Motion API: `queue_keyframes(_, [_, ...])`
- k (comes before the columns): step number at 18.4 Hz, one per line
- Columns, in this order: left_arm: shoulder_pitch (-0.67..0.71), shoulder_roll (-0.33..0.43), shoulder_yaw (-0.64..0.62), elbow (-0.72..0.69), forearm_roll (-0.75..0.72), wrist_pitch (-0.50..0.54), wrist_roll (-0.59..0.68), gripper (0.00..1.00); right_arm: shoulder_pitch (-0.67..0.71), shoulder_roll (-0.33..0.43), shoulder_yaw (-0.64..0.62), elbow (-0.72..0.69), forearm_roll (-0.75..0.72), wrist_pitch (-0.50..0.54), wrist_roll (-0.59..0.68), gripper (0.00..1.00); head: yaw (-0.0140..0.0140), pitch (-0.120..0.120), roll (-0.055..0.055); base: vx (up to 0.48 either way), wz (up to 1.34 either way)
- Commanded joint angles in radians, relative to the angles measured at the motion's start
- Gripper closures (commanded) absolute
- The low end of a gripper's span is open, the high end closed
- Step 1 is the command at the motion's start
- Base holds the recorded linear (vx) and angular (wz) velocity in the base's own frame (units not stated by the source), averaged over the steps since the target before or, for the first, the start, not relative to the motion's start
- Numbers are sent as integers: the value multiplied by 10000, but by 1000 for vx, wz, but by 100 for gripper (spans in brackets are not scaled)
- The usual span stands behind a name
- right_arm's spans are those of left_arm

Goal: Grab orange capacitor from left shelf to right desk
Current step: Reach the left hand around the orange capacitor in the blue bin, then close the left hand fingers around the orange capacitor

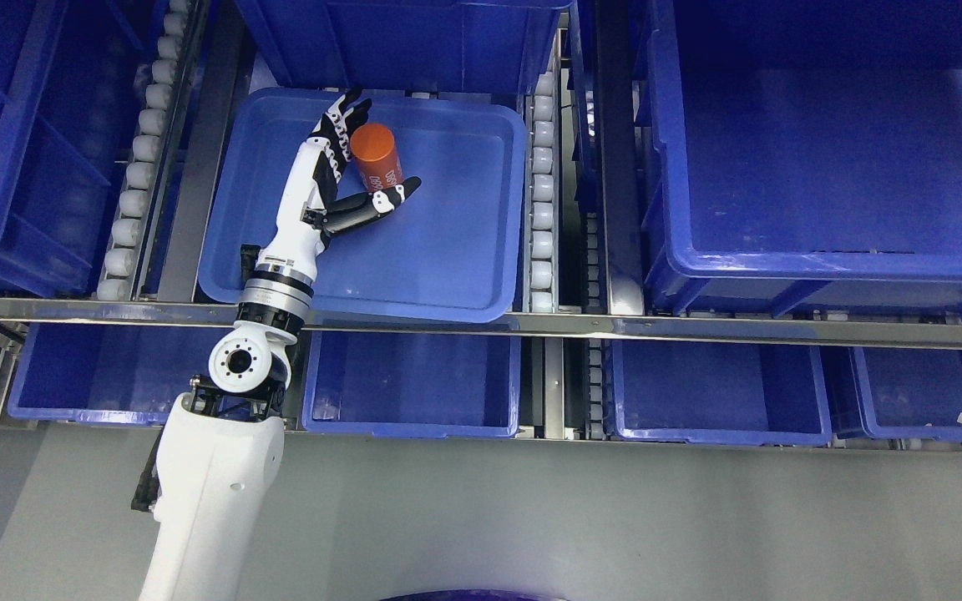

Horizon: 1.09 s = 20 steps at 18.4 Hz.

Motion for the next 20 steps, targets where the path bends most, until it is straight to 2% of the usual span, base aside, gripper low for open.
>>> queue_keyframes(1, [-156,175,95,224,20,-39,-20,32,338,-174,-123,-230,0,-4,-5,0,0,0,0,0,0])
queue_keyframes(2, [-233,175,110,332,5,-54,-20,34,338,-174,-108,-230,0,-4,-5,0,0,0,0,0,0])
queue_keyframes(6, [-372,175,187,532,5,-208,-111,55,338,-174,-123,-230,0,-4,10,0,0,0,0,0,0])
queue_keyframes(10, [-372,175,172,716,20,-437,-173,63,338,-174,-123,-230,0,-4,-5,0,0,0,0,0,0])
queue_keyframes(11, [-372,175,141,777,5,-484,-173,61,338,-174,-123,-230,0,-4,-5,0,0,0,0,0,0])
queue_keyframes(12, [-387,175,80,869,-41,-484,-189,55,338,-174,-123,-230,0,-4,-5,0,0,0,0,0,0])
queue_keyframes(15, [-433,175,49,1069,-697,-454,-189,31,338,-174,-123,-230,0,-4,-5,0,0,0,0,0,0])
queue_keyframes(17, [-433,175,3,1085,-915,-453,-189,26,338,-174,-107,-230,0,-4,10,0,0,0,0,0,0])
queue_keyframes(20, [-433,175,-135,1100,-915,-438,-204,26,338,-174,-123,-230,0,-4,-5,0,0,0,0,0,0])
